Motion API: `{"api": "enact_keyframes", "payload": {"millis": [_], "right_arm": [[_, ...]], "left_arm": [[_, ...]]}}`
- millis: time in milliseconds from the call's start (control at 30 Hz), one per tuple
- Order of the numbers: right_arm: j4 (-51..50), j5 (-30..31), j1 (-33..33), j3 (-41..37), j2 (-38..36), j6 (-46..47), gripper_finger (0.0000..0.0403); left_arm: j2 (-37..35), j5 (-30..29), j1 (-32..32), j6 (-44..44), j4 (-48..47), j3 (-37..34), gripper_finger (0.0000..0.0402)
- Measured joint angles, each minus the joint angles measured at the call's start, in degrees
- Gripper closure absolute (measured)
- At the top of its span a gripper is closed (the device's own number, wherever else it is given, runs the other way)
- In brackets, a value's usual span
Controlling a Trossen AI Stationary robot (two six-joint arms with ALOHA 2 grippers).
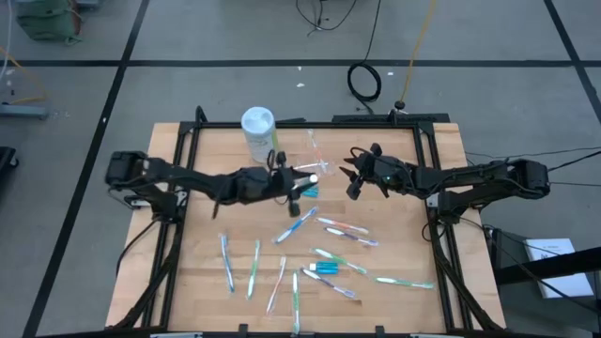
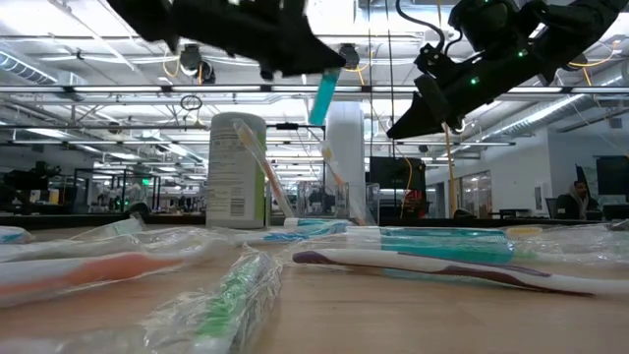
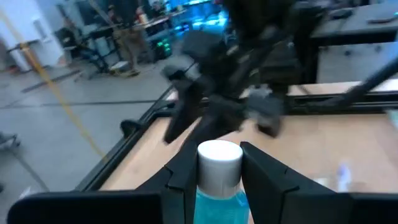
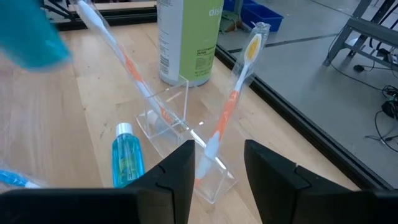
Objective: Pick & Place toothbrushing station
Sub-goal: Put the mouthwash into the transparent organizer
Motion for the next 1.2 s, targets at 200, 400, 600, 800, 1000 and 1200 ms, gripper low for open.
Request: {"api": "enact_keyframes", "payload": {"millis": [200, 400, 600, 800, 1000, 1200], "right_arm": [[0.39, 0.01, -0.01, 0.00, 0.00, 0.00, 0.0273], [0.41, 0.01, -0.01, 0.00, 0.00, 0.00, 0.0273], [0.39, 0.01, -0.01, 0.00, 0.00, 0.00, 0.0273], [0.39, 0.01, -0.01, 0.00, 0.00, 0.00, 0.0273], [0.39, 0.01, -0.01, 0.00, 0.00, 0.00, 0.0273], [0.39, 0.01, -0.01, 0.00, 0.00, 0.00, 0.0273]], "left_arm": [[11.21, -4.28, 3.86, -3.31, 20.52, 0.05, 0.0303], [19.50, -14.03, 5.14, -0.22, 28.60, 0.13, 0.0304], [22.29, -19.60, 5.90, -1.24, 29.51, 0.24, 0.0304], [22.37, -22.92, 7.34, -1.35, 30.35, 0.22, 0.0304], [22.37, -20.20, 9.07, -4.19, 23.20, 0.22, 0.0300], [22.40, -16.74, 11.06, -8.75, 19.61, 0.22, 0.0299]]}}
